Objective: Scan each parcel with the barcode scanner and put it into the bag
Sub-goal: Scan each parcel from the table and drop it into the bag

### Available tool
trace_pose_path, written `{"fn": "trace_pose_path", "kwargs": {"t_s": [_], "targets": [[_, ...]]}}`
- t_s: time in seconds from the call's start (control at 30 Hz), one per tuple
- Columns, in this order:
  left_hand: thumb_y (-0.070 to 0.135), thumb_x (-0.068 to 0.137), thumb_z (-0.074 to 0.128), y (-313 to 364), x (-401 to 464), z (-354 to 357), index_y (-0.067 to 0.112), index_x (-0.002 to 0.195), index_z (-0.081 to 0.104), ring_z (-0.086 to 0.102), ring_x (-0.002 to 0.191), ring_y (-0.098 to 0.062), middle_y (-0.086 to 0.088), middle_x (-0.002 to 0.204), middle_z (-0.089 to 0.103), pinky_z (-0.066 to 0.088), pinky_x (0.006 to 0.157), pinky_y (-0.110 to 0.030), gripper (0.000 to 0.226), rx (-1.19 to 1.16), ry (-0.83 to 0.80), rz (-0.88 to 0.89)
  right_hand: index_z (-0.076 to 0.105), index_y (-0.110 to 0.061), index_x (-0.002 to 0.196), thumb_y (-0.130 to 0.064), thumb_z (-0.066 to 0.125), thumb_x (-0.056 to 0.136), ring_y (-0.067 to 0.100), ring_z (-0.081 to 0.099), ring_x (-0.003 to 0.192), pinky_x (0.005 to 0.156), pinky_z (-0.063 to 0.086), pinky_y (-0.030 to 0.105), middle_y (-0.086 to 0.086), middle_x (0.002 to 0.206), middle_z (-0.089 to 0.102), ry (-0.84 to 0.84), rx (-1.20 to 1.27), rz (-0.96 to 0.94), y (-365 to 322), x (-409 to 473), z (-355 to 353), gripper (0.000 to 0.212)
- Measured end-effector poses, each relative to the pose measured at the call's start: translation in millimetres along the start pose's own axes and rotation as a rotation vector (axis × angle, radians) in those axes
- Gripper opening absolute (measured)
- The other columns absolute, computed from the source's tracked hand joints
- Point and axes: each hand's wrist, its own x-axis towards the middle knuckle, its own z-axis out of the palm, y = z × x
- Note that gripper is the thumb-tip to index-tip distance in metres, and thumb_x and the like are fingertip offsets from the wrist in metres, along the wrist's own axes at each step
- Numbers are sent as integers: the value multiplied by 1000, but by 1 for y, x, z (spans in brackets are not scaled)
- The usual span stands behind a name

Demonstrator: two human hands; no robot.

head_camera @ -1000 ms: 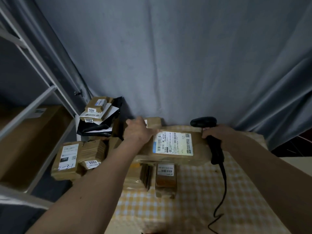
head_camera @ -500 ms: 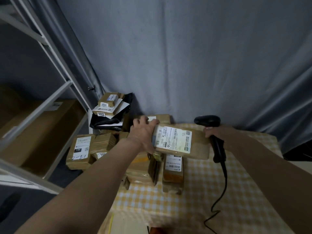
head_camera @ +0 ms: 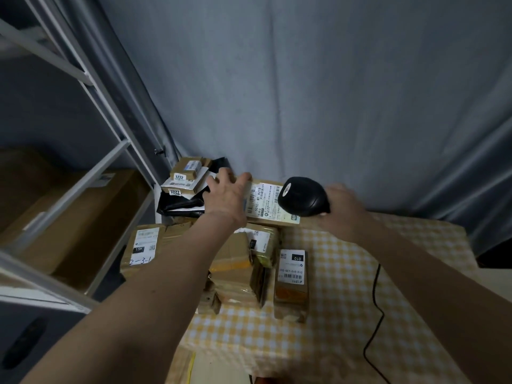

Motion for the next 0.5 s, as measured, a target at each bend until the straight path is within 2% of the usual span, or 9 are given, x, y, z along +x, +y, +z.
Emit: {"fn": "trace_pose_path", "kwargs": {"t_s": [0.03,0.07,0.1,0.17,0.23,0.3,0.5], "targets": [[22,69,83,0,0,0,37,137,25,32,123,-35,-11,137,26,48,88,-41,90,8,11,-5,62,-16,88,-10,70,77,25,50,99,85,39,32,3,89,59,-1,16,-33,-3,0,1,15],[22,70,82,0,1,0,37,138,25,32,123,-36,-11,137,27,48,88,-41,90,11,19,-8,63,-15,98,-6,67,77,23,54,96,79,42,30,1,92,62,-18,27,-55,-5,0,2,23],[22,70,82,0,1,0,36,138,25,32,123,-36,-10,137,27,47,88,-41,90,13,25,-11,63,-17,99,-2,63,76,22,55,89,71,42,28,-4,88,62,-41,32,-67,-7,0,4,28],[23,67,83,0,1,-2,33,138,26,32,124,-36,-9,136,28,47,91,-43,92,12,38,-18,56,-24,88,2,58,73,21,52,79,61,37,26,-13,73,52,-66,3,-68,-10,0,6,30],[25,64,86,-1,1,-3,30,138,28,32,125,-37,-8,134,29,46,93,-45,94,19,51,-24,56,-21,92,2,56,72,23,53,80,63,40,28,-8,74,53,-62,-6,-60,-13,0,8,30],[26,63,86,-2,1,-4,27,137,29,31,127,-38,-7,133,30,45,94,-46,94,37,57,-29,59,-16,104,1,55,72,25,56,85,70,46,33,0,87,60,-48,-7,-74,-17,-1,6,36],[32,73,80,-9,-2,0,28,138,29,29,131,-40,-8,138,31,43,100,-49,82,38,84,-27,60,-14,99,-1,59,77,25,59,90,75,47,34,3,94,65,-74,-25,-113,-21,-5,4,25]]}}
